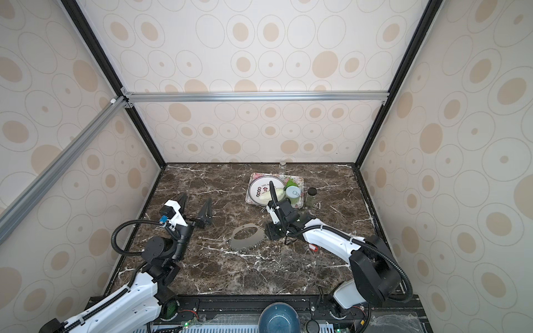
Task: Attach keys to a key ring
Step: Pick up the keyring from the center of the table.
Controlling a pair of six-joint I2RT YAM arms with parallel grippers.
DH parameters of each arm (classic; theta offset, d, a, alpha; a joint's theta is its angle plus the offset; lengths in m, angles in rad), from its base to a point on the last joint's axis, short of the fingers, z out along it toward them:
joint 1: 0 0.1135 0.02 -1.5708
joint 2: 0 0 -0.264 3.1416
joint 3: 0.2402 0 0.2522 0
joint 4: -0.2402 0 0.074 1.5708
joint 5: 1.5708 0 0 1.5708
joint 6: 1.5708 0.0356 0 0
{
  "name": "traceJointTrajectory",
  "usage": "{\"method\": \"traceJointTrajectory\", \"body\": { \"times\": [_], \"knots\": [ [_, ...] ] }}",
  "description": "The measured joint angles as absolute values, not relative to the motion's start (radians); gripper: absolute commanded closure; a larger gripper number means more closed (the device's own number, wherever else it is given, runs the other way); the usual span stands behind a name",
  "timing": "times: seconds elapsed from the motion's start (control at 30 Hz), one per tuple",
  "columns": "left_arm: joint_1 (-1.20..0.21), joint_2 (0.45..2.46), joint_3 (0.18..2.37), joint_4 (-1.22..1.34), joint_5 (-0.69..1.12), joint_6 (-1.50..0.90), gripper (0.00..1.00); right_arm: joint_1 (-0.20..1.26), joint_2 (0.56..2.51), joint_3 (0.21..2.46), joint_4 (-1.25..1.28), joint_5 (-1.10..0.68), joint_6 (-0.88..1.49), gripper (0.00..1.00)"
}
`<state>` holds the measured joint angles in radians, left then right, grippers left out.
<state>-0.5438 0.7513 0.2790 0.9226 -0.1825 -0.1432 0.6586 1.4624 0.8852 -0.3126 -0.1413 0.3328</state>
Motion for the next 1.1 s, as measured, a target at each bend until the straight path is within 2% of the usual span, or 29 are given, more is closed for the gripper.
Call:
{"method": "traceJointTrajectory", "body": {
  "times": [0.27,0.6,1.1],
  "knots": [
    [-0.544,0.756,0.279,0.923,-0.183,-0.143,0.0,0.676,1.469,0.871,-0.308,-0.121,0.389,0.61],
    [-0.544,0.756,0.279,0.923,-0.183,-0.143,0.0,0.706,1.582,0.892,-0.299,-0.131,0.424,0.69],
    [-0.544,0.756,0.279,0.922,-0.183,-0.143,0.0,0.705,1.673,0.959,-0.283,-0.137,0.44,0.69]
  ]
}}
